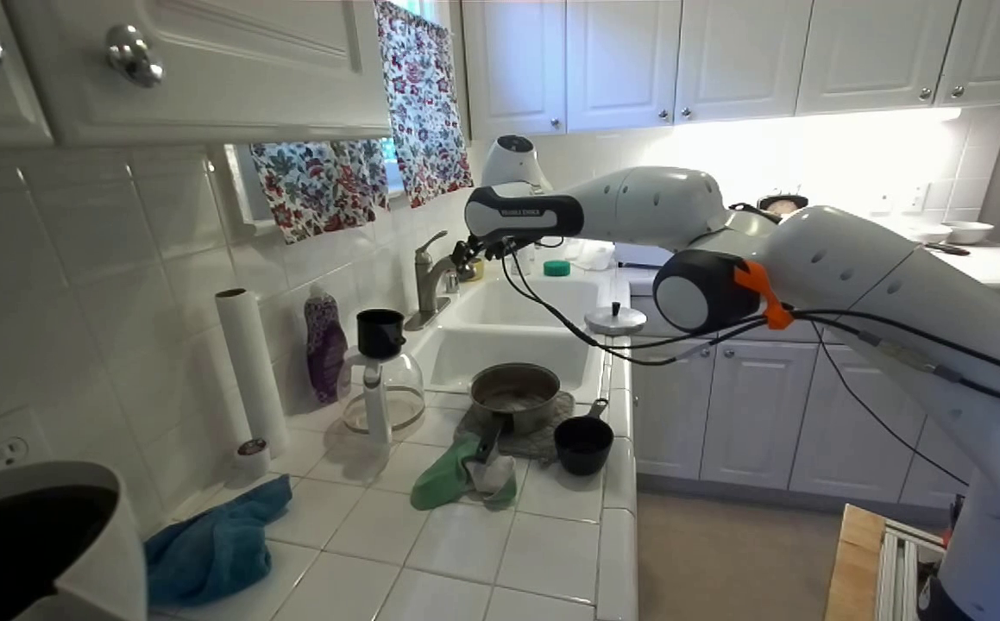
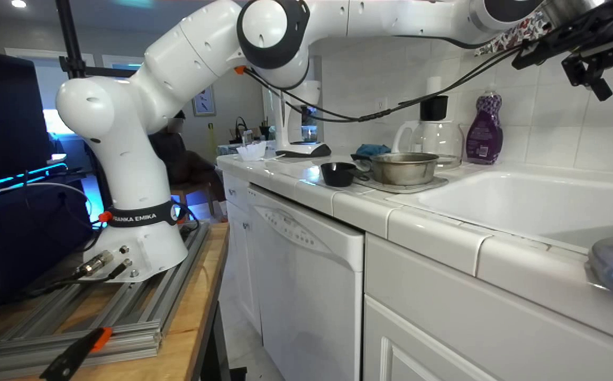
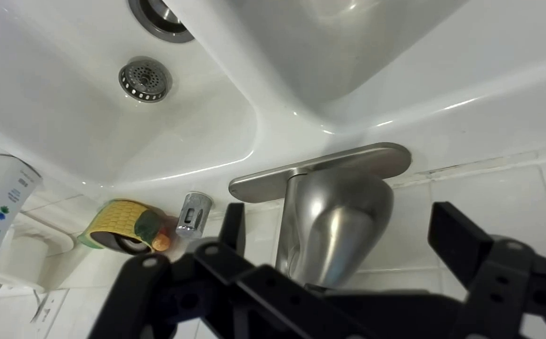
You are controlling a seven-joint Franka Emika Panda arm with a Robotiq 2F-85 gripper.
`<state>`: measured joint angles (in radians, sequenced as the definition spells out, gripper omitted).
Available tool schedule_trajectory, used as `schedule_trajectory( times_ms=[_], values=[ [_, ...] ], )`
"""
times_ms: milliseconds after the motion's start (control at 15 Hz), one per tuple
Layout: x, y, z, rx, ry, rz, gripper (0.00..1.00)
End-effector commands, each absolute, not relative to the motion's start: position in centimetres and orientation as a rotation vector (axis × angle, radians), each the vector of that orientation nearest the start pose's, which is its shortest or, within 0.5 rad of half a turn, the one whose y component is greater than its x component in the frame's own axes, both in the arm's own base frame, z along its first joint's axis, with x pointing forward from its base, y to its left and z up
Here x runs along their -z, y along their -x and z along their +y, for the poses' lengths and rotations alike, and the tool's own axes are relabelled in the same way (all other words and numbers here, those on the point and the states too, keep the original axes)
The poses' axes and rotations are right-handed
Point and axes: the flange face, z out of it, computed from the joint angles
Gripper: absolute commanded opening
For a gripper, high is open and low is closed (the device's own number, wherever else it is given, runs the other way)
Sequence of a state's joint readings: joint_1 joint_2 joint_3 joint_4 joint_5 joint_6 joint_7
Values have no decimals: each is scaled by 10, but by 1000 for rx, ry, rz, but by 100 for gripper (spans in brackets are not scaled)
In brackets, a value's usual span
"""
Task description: Turn the tap faucet to the right, then move the lid of the pot to the left
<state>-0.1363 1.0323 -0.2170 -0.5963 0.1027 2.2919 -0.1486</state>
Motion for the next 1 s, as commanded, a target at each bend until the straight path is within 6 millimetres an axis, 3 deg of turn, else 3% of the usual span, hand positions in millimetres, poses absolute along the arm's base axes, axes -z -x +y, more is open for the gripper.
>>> schedule_trajectory(
  times_ms=[0, 467, 933],
  values=[
    [-445, -825, -169, 1154, 3143, 135, 100],
    [-438, -832, -153, 1247, 3131, 126, 100],
    [-433, -829, -167, 1240, 3119, 302, 100]
  ],
)
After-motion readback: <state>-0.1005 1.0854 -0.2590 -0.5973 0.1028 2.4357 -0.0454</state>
